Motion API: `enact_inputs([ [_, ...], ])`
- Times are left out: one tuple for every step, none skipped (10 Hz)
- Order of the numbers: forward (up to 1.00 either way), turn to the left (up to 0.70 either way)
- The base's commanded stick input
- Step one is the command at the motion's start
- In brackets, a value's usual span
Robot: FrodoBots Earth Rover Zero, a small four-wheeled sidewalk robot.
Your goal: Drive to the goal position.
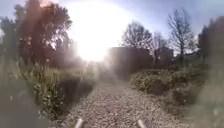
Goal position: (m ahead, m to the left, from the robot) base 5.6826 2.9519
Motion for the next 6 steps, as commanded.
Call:
enact_inputs([
  [0.5, 0.0],
  [0.5, 0.0],
  [0.5, -0.11],
  [0.5, -0.3],
  [0.5, -0.33],
  [0.5, -0.03],
])
